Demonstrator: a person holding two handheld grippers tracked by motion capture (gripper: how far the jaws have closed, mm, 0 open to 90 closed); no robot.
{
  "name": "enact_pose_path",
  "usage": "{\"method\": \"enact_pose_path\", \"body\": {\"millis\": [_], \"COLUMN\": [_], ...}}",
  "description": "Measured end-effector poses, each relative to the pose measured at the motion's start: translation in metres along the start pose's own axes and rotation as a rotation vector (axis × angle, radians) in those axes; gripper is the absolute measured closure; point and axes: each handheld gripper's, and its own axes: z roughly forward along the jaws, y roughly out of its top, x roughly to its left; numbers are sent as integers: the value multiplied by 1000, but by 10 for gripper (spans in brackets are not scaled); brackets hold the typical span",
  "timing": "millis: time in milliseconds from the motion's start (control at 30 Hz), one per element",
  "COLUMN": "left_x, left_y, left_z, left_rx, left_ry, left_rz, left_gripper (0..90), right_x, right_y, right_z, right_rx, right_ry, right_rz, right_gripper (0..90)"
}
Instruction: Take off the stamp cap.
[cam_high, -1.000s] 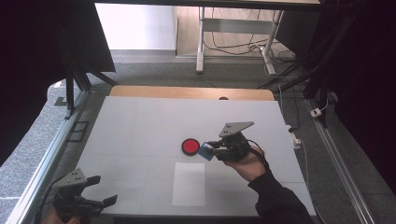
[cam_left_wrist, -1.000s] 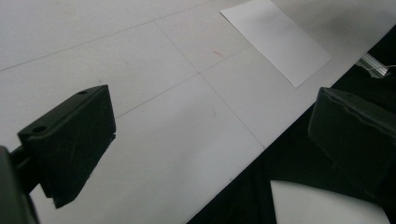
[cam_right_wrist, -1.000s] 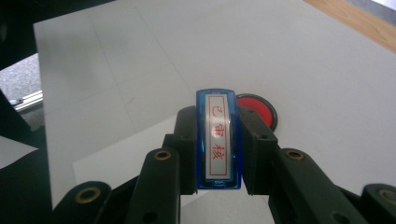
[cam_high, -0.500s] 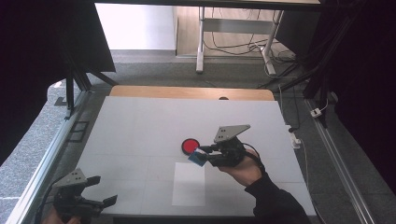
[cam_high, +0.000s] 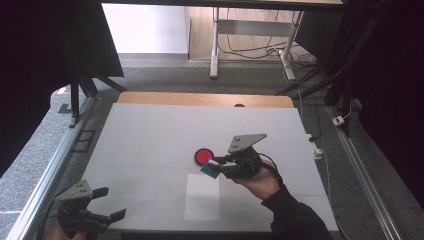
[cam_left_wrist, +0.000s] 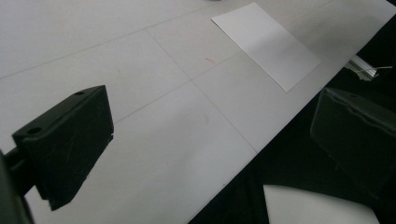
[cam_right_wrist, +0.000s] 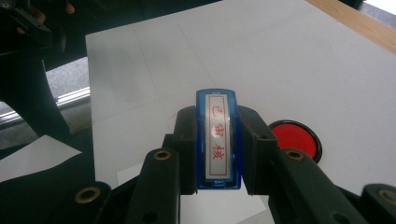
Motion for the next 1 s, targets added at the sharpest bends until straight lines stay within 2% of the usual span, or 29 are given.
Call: {"method": "enact_pose_path", "body": {"millis": [167,333,500,833,1000], "left_x": [-1,-2,-2,2,1], "left_y": [8,16,24,50,63], "left_z": [6,14,22,35,48], "left_rx": [1,-32,-34,-66,-46], "left_ry": [-9,-25,-40,-85,-92], "left_rz": [14,35,42,68,95], "left_gripper": [0,0,0,0,0], "right_x": [1,2,2,2,1], "right_y": [1,2,2,3,3], "right_z": [1,-1,-2,-4,-6], "right_rx": [-7,-11,-12,-14,-29], "right_ry": [3,7,11,13,25], "right_rz": [-4,-17,-31,-36,-25], "right_gripper": [716,716,715,715,715]}}
